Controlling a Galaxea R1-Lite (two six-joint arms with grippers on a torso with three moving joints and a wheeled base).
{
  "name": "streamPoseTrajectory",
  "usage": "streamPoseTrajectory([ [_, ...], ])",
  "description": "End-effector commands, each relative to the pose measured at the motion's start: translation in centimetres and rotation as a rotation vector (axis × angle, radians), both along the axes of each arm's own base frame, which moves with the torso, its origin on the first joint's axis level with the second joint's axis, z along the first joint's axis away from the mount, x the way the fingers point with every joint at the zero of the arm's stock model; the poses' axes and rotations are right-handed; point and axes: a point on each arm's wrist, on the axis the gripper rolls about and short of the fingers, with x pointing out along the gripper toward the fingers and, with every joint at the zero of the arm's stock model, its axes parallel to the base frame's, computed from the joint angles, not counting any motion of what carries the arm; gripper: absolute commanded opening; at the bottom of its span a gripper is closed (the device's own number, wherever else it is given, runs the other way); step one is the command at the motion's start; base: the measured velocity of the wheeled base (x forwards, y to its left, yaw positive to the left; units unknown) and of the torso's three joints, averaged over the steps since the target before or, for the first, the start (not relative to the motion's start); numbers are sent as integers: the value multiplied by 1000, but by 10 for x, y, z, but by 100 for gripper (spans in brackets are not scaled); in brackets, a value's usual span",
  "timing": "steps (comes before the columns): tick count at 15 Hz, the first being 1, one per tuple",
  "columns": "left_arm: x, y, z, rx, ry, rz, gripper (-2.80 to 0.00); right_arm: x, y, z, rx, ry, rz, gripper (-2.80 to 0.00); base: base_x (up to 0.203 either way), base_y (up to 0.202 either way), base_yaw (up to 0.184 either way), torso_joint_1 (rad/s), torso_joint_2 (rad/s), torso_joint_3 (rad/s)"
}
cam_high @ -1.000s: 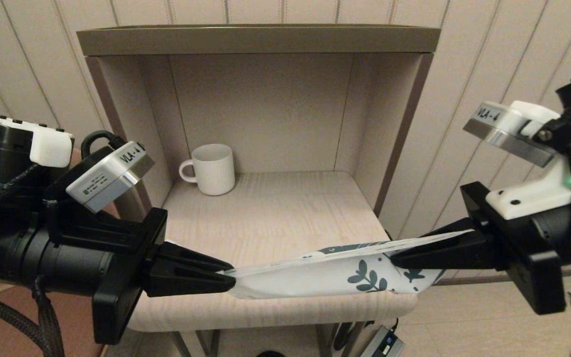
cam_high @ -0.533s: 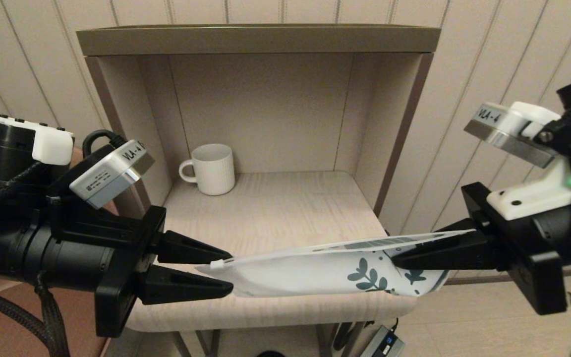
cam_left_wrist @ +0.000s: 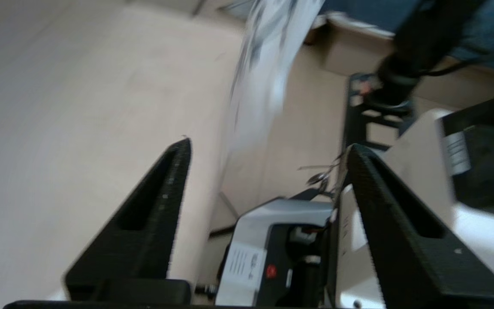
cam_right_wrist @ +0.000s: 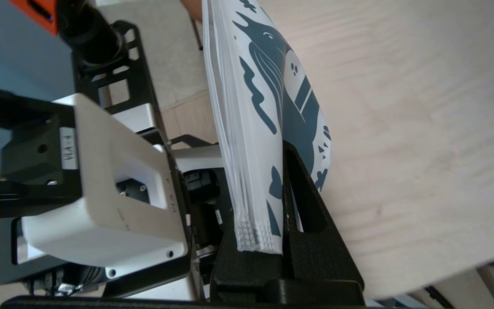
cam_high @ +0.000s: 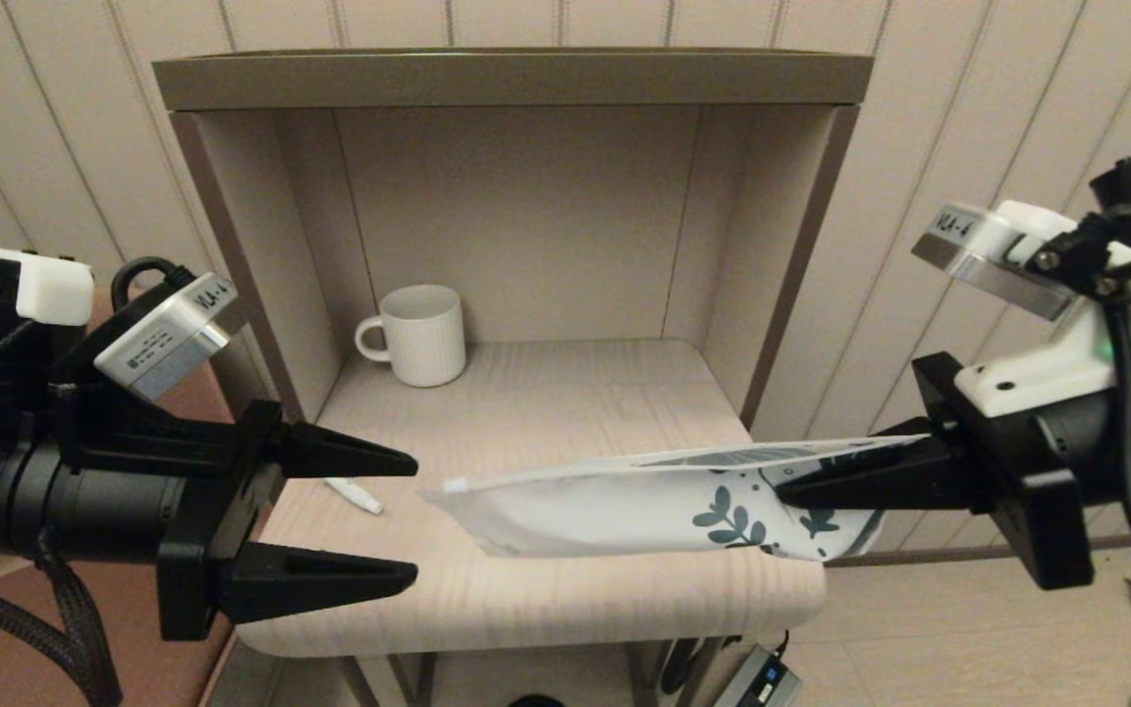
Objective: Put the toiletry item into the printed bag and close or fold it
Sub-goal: Open the storage bag, then pick up the toothpaste
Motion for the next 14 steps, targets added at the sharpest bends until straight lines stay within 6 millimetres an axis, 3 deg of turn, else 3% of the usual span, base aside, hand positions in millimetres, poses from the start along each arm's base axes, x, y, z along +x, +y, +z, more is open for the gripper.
streamPoseTrajectory([
  [1, -2, 16, -6, 4, 12, 67, 0, 3, -5, 0, 12, 4, -9, -280, 0, 0, 0, 0, 0, 0],
  [4, 3, 40, -29, 22, 51, 191, 0, 4, -10, 7, 40, -24, -15, -280, 0, 0, 0, 0, 0, 0],
  [5, 3, 43, -35, 24, 53, 206, -280, 3, -11, 8, 41, -25, -19, -280, 0, 0, 0, 0, 0, 0],
  [14, -1, 46, -53, 105, 105, 343, -280, -1, -12, 10, 45, -26, -19, -280, 0, 0, 0, 0, 0, 0],
])
